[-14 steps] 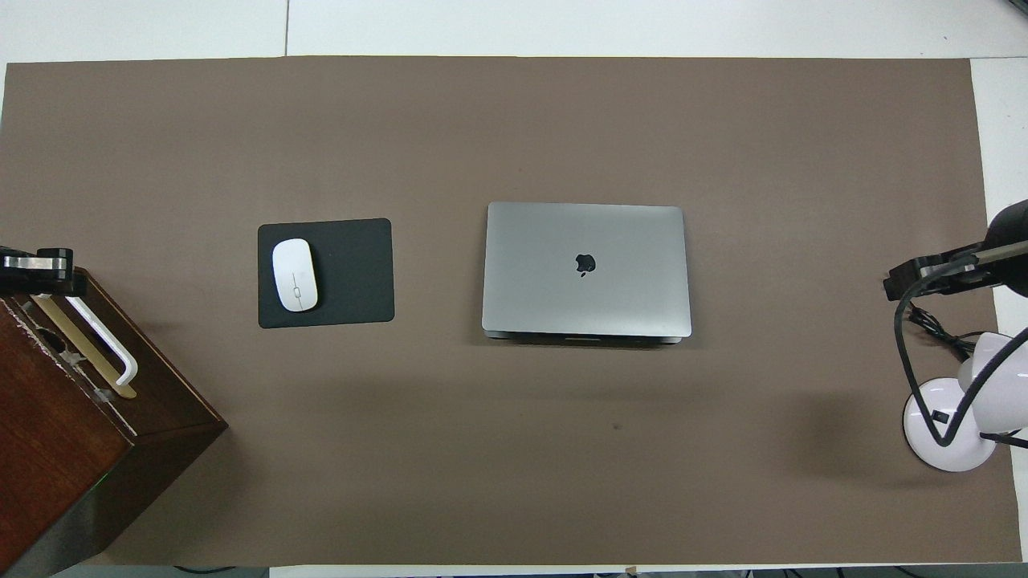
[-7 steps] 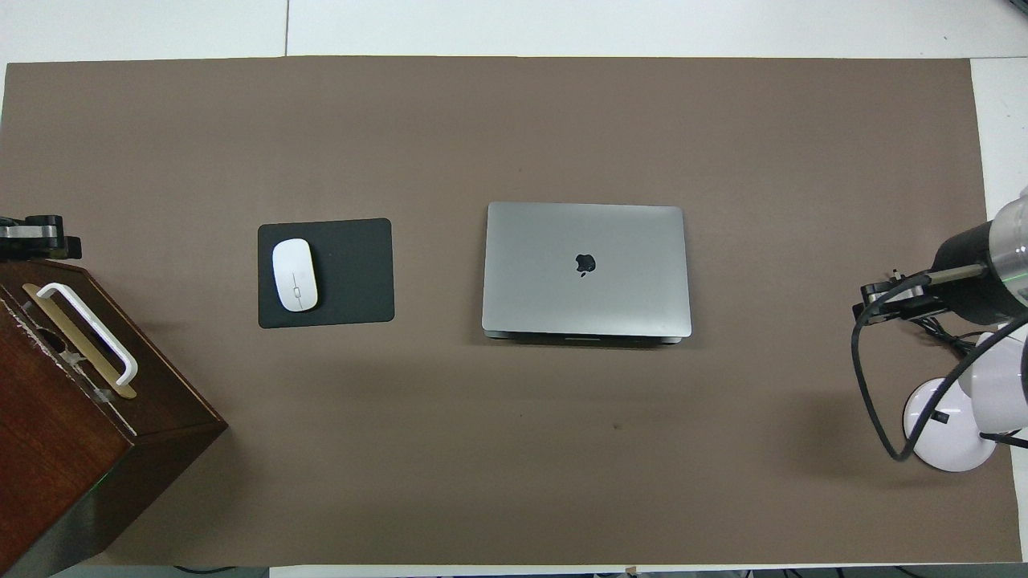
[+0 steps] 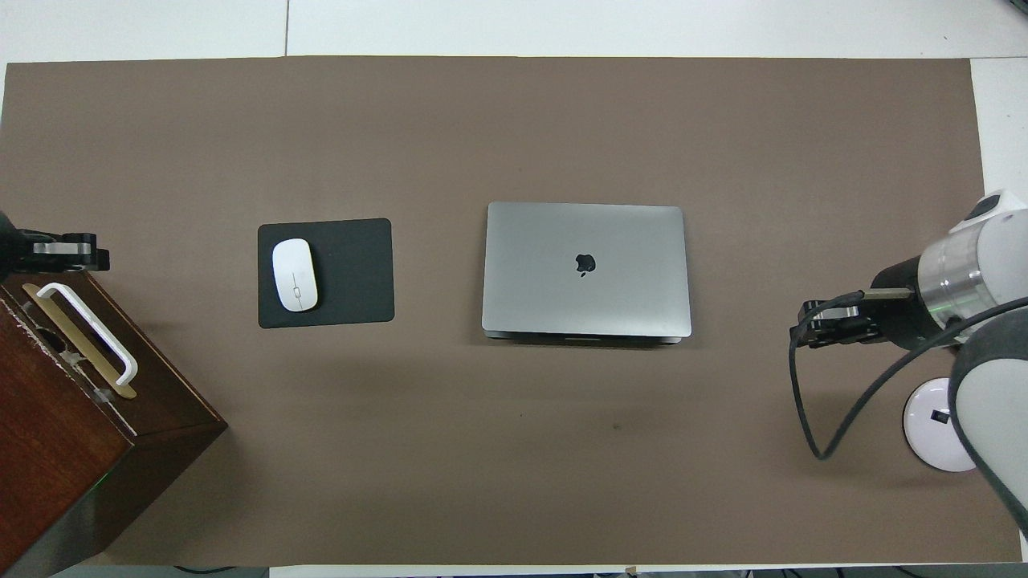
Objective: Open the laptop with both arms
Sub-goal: 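Move the right gripper toward the laptop's front edge while the left gripper advances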
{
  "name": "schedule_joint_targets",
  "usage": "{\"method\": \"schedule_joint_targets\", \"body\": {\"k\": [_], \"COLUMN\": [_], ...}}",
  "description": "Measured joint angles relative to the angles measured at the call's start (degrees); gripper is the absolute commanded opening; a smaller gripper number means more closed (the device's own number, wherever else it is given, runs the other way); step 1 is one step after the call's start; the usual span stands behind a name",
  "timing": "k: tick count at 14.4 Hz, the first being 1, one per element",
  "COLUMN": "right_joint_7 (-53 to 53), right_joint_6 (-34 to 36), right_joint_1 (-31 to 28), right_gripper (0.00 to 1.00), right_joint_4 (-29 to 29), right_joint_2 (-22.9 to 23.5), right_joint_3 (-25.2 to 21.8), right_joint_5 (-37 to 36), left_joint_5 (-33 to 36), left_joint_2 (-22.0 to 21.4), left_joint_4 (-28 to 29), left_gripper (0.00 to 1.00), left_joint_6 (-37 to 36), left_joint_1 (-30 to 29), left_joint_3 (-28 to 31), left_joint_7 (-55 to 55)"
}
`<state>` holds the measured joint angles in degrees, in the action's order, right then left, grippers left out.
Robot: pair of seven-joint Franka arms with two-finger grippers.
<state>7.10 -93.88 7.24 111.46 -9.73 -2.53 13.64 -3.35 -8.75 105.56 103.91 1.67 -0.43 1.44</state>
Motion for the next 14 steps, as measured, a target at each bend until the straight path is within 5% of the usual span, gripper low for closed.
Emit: {"method": "schedule_joint_targets", "body": {"k": [2, 3, 6, 8, 14], "right_joint_7": [2.56, 3.92, 9.05, 12.26, 20.15], "right_joint_6": [-3.45, -5.26, -10.0, -12.81, -21.92], "right_joint_1": [0.86, 1.55, 2.85, 2.91, 4.91], "right_gripper": [0.51, 0.73, 0.82, 1.0, 1.0], "right_joint_4": [2.95, 4.69, 9.3, 11.69, 17.92], "right_joint_2": [-0.55, -0.87, -1.64, -1.84, -1.91], "right_joint_3": [0.0, 0.01, 0.05, 0.03, 0.03], "right_joint_5": [1.83, 2.48, 7.15, 11.85, 19.94], "left_joint_5": [-0.06, -0.09, -0.13, -0.16, -0.33], "left_joint_2": [-2.87, -4.72, -11.15, -15.25, -23.45], "left_joint_4": [6.98, 11.15, 24.48, 31.75, 44.96], "left_gripper": [0.0, 0.0, 0.0, 0.0, 0.0], "left_joint_6": [6.8, 10.65, 22.16, 27.91, 41.61], "left_joint_1": [1.86, 3.07, 6.63, 9.05, 21.13], "left_joint_3": [-0.06, -0.07, -0.15, -0.16, -0.31], "left_joint_7": [0.14, 0.14, 0.14, 0.14, -5.28]}}
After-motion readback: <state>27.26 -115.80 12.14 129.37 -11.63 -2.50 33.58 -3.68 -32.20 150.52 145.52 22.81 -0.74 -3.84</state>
